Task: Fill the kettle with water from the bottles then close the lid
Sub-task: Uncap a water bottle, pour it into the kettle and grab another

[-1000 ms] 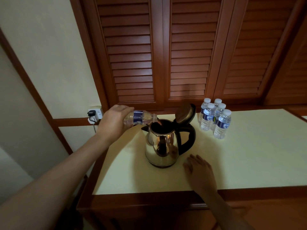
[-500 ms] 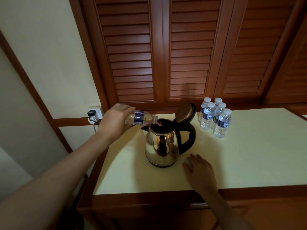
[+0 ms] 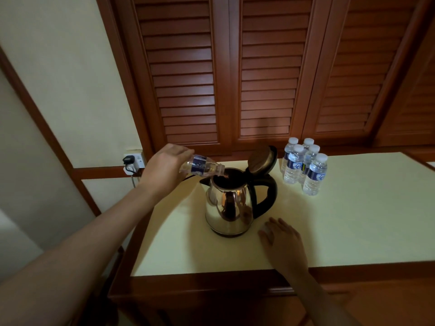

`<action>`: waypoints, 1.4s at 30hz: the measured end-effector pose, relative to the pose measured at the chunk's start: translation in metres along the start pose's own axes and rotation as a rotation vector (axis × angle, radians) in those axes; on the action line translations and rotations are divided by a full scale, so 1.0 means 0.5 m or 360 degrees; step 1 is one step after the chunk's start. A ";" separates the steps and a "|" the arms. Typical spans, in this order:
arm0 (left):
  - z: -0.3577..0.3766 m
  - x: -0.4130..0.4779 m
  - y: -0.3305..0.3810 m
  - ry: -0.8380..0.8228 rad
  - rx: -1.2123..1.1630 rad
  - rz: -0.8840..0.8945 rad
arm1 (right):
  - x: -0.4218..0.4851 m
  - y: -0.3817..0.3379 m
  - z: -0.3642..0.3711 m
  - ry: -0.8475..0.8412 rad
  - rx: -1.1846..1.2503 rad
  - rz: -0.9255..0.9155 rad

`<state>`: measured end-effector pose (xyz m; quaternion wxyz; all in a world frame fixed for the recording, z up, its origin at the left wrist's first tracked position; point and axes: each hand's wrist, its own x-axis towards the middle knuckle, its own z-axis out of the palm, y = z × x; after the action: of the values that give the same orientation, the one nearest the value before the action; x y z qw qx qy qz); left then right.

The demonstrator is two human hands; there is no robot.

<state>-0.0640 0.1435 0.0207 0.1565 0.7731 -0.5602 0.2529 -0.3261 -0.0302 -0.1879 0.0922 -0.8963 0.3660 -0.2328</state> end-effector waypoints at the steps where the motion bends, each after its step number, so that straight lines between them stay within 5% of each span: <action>1: 0.000 0.001 0.000 -0.0003 0.0003 0.0000 | 0.000 0.000 0.000 -0.0004 0.0000 0.0000; 24: -0.014 0.061 0.016 0.0078 0.0414 0.0550 | -0.002 0.001 0.004 0.0036 0.0014 0.0004; 33: -0.026 0.090 0.043 0.0167 0.0942 0.0906 | -0.002 0.000 0.003 -0.0001 0.0024 0.0013; 37: -0.019 0.086 0.042 0.0164 0.0822 0.0803 | -0.002 0.002 0.003 0.0011 0.0049 0.0022; 42: 0.004 0.030 0.042 0.0198 0.0318 0.0219 | -0.001 0.003 0.005 0.0009 0.0042 0.0014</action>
<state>-0.0799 0.1237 0.0268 0.0954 0.7274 -0.5732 0.3651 -0.3263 -0.0309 -0.1909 0.1040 -0.8927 0.3671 -0.2398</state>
